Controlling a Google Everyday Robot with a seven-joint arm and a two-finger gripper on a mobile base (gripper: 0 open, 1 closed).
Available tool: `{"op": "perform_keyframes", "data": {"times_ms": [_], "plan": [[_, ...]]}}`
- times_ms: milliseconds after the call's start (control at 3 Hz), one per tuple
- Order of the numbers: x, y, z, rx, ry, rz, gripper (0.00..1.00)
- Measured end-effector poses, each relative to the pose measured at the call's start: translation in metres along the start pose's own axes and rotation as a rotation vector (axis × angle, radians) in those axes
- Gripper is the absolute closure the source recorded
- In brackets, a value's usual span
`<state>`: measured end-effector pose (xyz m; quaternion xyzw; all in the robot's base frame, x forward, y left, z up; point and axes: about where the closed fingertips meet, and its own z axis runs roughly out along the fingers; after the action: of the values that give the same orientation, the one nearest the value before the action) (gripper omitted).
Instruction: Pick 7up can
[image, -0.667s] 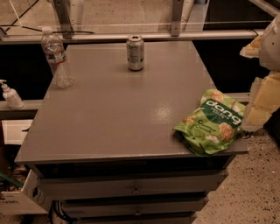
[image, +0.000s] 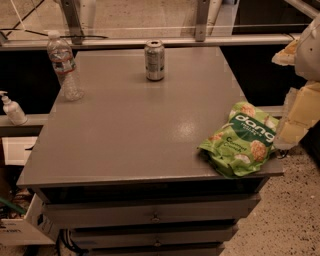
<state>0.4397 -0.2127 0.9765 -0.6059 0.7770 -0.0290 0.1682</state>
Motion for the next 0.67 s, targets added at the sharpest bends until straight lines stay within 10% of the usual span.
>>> {"op": "perform_keyframes", "data": {"times_ms": [667], "plan": [[-0.046, -0.036, 0.049, -0.024, -0.16, -0.013, 0.0]]}}
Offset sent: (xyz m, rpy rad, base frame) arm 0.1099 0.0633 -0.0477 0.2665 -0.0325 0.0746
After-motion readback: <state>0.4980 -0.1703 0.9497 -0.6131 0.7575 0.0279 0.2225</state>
